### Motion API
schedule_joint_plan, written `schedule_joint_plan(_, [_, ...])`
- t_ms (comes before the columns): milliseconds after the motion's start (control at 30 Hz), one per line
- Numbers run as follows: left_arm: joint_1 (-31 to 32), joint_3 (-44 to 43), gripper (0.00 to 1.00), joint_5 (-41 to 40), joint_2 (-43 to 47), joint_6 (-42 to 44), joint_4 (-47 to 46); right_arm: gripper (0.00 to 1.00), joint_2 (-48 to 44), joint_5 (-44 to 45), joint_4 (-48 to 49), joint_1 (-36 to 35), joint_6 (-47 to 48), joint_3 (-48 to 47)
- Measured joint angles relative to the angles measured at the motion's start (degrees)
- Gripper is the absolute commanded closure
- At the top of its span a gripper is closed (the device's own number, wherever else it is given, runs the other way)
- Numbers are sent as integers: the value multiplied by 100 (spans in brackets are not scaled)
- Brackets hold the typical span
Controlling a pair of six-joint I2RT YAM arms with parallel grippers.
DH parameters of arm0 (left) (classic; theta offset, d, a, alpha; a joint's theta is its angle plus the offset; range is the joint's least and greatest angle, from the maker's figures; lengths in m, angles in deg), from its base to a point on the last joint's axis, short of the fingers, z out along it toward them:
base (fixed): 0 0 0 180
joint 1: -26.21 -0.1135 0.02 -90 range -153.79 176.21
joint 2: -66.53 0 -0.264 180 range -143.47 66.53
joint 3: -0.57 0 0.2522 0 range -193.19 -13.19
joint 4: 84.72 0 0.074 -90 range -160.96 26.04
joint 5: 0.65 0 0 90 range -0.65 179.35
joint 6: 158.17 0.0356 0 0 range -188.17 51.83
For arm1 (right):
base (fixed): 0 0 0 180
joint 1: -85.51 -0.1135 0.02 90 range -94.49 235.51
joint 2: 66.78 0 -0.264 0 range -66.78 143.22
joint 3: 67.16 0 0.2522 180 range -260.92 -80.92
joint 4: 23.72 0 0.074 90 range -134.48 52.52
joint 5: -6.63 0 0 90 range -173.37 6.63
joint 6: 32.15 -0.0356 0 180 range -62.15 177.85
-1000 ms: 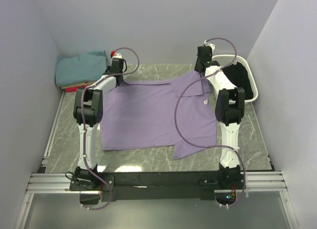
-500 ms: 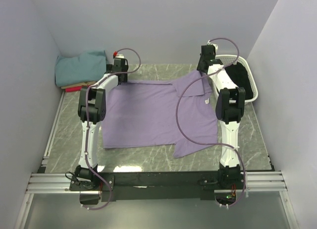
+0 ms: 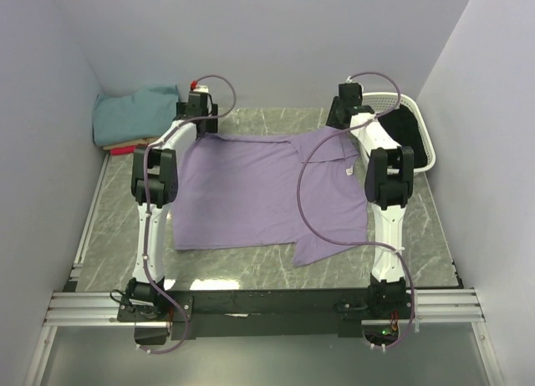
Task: Fold and stack the t-shirts
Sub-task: Flatten the tshirt out
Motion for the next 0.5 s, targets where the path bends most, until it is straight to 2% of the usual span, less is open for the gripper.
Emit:
schedule_joint_plan(300, [-520, -686, 3, 1552, -267, -146, 302, 54, -345, -387, 52, 0, -35, 424])
schedule_joint_plan(500, [-778, -907, 5, 2155, -439, -247, 590, 55, -503, -487, 146, -2, -48, 588])
